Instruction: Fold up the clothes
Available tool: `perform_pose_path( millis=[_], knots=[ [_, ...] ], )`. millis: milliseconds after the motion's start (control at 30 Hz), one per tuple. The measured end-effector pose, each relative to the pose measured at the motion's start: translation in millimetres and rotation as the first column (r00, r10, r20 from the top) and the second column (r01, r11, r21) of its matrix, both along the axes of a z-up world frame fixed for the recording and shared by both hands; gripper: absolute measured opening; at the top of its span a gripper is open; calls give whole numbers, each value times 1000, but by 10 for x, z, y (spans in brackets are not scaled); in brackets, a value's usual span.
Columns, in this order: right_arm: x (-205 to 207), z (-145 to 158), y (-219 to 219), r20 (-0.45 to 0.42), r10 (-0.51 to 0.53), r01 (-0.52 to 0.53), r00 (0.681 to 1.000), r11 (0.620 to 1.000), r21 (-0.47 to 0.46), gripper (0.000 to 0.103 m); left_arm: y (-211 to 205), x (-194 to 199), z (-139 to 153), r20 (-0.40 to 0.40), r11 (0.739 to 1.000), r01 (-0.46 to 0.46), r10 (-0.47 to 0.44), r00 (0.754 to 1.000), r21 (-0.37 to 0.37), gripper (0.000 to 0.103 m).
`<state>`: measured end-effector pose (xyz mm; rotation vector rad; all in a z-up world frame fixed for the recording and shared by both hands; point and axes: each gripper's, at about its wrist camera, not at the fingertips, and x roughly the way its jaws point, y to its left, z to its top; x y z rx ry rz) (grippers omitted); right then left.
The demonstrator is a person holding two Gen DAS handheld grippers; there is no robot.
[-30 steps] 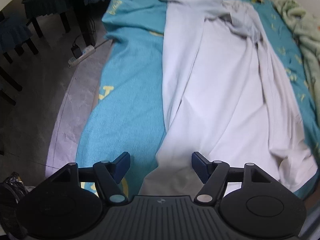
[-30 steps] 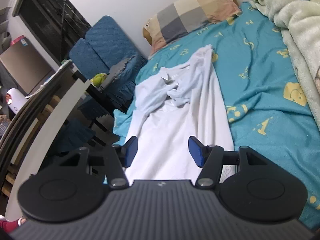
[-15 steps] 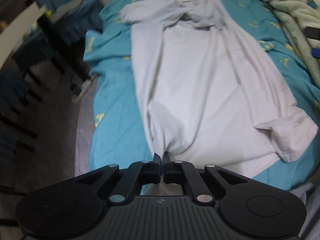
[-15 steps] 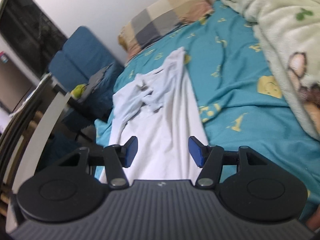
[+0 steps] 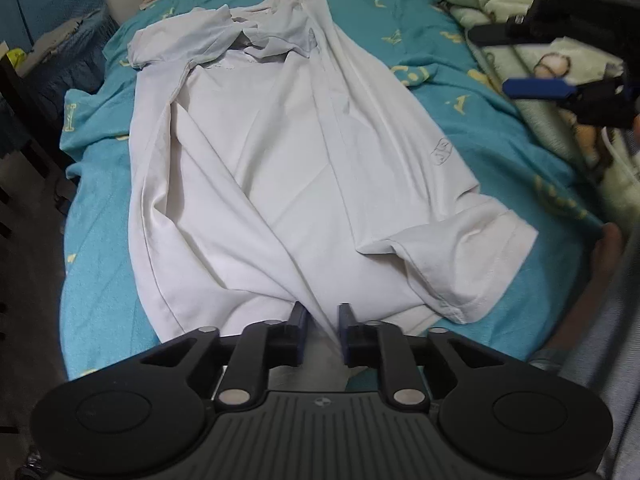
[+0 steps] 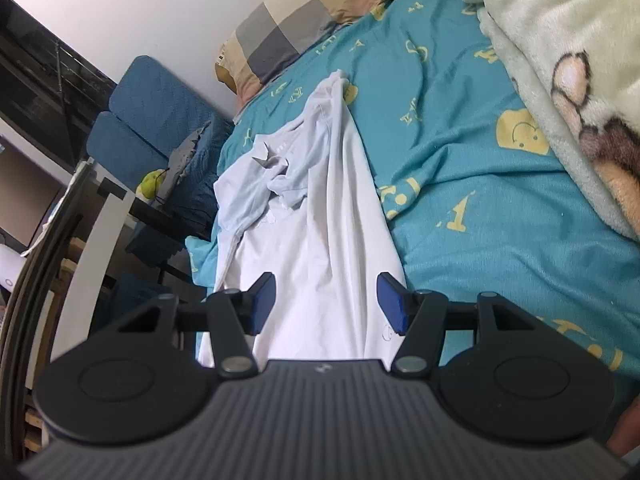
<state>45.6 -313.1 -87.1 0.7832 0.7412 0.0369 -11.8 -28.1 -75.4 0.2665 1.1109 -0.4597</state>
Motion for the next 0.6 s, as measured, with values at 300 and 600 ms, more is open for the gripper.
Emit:
perform_pose_path(
  millis=[300, 600],
  knots=[
    [18, -6, 7, 4, 3, -3, 1000, 1000, 8, 59, 618, 12, 313, 24, 994, -91, 93, 995, -67, 56],
    [50, -48, 35, -13, 13, -13, 1000, 1000, 6, 59, 948, 442, 59, -80, 926, -363, 357, 931, -98, 56]
  ],
)
